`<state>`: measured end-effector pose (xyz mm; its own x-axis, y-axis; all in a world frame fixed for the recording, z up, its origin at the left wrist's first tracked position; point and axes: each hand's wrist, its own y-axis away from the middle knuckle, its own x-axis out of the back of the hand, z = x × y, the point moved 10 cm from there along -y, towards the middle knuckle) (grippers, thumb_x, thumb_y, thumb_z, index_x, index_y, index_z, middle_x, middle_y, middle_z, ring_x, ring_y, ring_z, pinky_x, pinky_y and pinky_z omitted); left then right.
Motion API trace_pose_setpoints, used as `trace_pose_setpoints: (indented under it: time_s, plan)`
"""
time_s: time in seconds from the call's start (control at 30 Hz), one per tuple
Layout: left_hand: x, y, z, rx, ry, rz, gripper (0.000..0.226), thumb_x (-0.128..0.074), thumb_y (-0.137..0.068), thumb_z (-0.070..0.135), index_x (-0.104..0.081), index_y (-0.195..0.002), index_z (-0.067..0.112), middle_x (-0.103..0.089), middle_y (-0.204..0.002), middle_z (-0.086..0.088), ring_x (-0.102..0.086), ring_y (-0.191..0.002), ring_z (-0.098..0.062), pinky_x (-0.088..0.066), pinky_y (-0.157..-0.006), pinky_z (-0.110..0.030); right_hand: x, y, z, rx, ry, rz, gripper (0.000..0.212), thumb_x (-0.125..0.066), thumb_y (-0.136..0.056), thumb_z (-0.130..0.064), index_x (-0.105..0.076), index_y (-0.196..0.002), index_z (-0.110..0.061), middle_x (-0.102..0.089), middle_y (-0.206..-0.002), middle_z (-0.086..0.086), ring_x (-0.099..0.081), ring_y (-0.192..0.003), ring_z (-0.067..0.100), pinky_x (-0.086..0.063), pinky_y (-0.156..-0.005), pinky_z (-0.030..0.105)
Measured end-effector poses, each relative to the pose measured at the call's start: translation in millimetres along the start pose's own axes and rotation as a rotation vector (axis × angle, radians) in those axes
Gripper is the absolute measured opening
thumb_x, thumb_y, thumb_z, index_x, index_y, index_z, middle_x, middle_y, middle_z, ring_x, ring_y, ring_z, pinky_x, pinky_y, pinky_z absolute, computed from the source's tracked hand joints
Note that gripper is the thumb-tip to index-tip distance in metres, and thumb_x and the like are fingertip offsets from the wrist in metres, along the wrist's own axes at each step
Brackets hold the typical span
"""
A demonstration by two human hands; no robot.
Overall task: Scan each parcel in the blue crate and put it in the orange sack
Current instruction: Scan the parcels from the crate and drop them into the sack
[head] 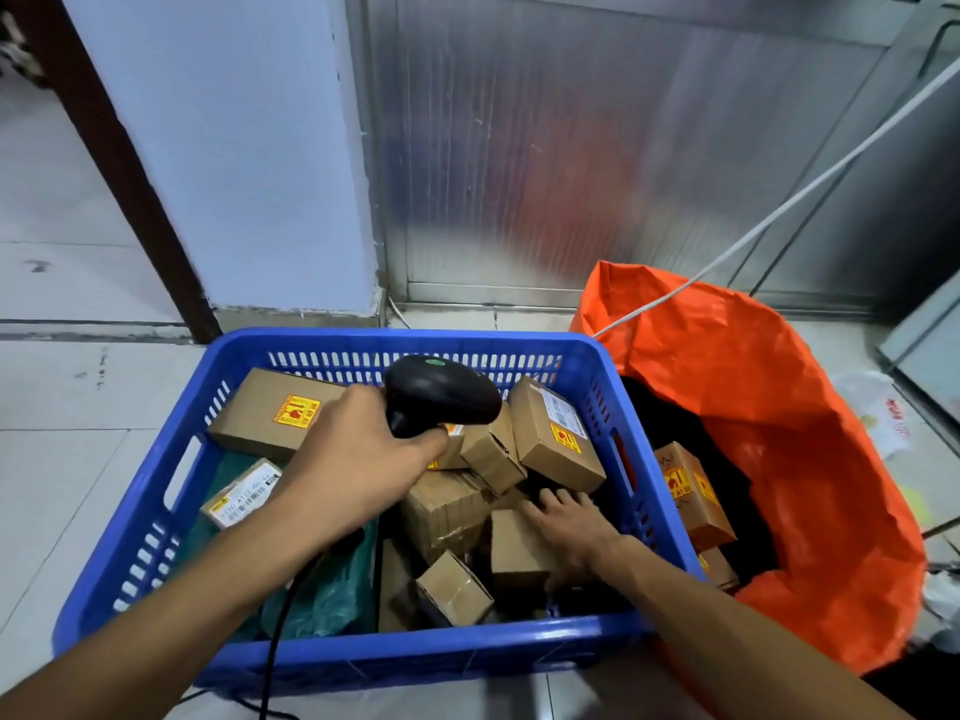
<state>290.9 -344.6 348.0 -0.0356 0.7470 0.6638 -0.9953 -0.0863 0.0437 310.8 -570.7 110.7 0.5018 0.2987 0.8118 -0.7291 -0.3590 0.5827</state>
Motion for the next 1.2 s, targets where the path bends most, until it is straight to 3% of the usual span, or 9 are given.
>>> trace_pose_setpoints:
  time_s: [0.23,0.4,0.63,0.77,0.87,0.93,1.0,1.1,1.2]
  plan:
    - [0.5,-0.4,6.8,-0.011,0.007,0.003,0.029,-0.071,-0.077,0.037,-0.059,-0.061,0.016,-0.063,-0.054,0.001,-0.065,-0.058,-0.018,-0.051,-0.058,-0.032,49.8,36.0,11.7,-0.052,-0.133,-0.044,0.095,-0.066,-0.081,-0.068,-0.017,-0.156,-0.036,-0.038,-0.146,0.006,-0.039,-0.131,0.027,-0.041,-0.106,0.042]
    - [1.6,4.1,10.5,-0.034,0.028,0.008,0.030,-0.073,-0.079,0.036,-0.054,-0.062,0.020,-0.057,-0.053,0.008,-0.059,-0.055,-0.013,-0.039,-0.051,-0.026,102.0,80.0,18.2,-0.135,-0.266,-0.055,0.085,-0.063,-0.081,-0.071,-0.032,-0.151,-0.035,-0.045,-0.141,0.002,-0.048,-0.127,0.024,-0.044,-0.104,0.040]
    - [8.3,7.0,13.2,-0.028,0.066,0.061,0.032,-0.073,-0.079,0.032,-0.052,-0.060,0.020,-0.047,-0.050,0.010,-0.050,-0.054,-0.010,-0.032,-0.051,-0.025,171.8,141.1,9.1,-0.088,-0.545,0.107,0.065,-0.065,-0.084,-0.066,-0.047,-0.138,-0.037,-0.057,-0.126,-0.008,-0.058,-0.110,0.010,-0.049,-0.096,0.027]
    - [12.5,8.0,14.3,-0.039,0.097,0.090,0.026,-0.074,-0.079,0.036,-0.059,-0.067,0.018,-0.049,-0.054,0.010,-0.051,-0.056,-0.007,-0.032,-0.050,-0.023,173.5,153.8,4.5,-0.061,-0.999,0.203,0.046,-0.073,-0.080,-0.059,-0.062,-0.120,-0.037,-0.069,-0.104,-0.008,-0.069,-0.085,0.005,-0.053,-0.075,0.016]
    - [13.3,7.3,11.2,-0.039,0.131,0.101,0.023,-0.074,-0.078,0.036,-0.063,-0.070,0.017,-0.053,-0.056,0.010,-0.054,-0.058,-0.007,-0.034,-0.051,-0.021,147.3,152.4,0.2,-0.065,-1.487,0.144,0.064,-0.085,-0.065,-0.058,-0.074,-0.114,-0.018,-0.077,-0.103,0.009,-0.074,-0.086,0.021,-0.056,-0.077,0.032]
    - [12.4,6.6,10.0,-0.039,0.140,0.102,0.024,-0.074,-0.076,0.040,-0.066,-0.075,0.017,-0.058,-0.060,0.008,-0.058,-0.062,-0.008,-0.038,-0.053,-0.023,135.1,148.3,-0.4,-0.114,-1.833,0.101,0.053,-0.079,-0.078,-0.044,-0.073,-0.115,-0.007,-0.075,-0.107,0.018,-0.073,-0.089,0.029,-0.055,-0.077,0.036]
    - [11.8,6.7,8.4,-0.028,0.137,0.106,0.026,-0.073,-0.074,0.042,-0.068,-0.079,0.017,-0.063,-0.065,0.005,-0.062,-0.066,-0.010,-0.042,-0.053,-0.027,133.7,144.4,-0.4,-0.146,-2.089,0.096,0.043,-0.068,-0.088,-0.036,-0.072,-0.117,-0.005,-0.072,-0.113,0.023,-0.070,-0.100,0.035,-0.053,-0.087,0.044]
    - [10.7,7.5,9.3,-0.032,0.124,0.116,0.027,-0.073,-0.075,0.044,-0.071,-0.085,0.019,-0.070,-0.073,0.003,-0.067,-0.073,-0.010,-0.053,-0.063,-0.035,140.5,137.2,2.3,-0.130,-2.274,0.115,0.041,-0.065,-0.090,-0.037,-0.075,-0.114,-0.005,-0.070,-0.120,0.023,-0.065,-0.115,0.039,-0.046,-0.102,0.051]
    - [7.5,8.7,13.3,-0.061,0.121,0.114,0.020,-0.075,-0.079,0.039,-0.071,-0.087,0.022,-0.071,-0.074,0.007,-0.066,-0.075,-0.006,-0.048,-0.058,-0.026,145.3,130.1,6.7,-0.113,-2.313,0.132,0.042,-0.064,-0.089,-0.041,-0.078,-0.109,-0.006,-0.069,-0.122,0.020,-0.068,-0.111,0.037,-0.048,-0.098,0.048]
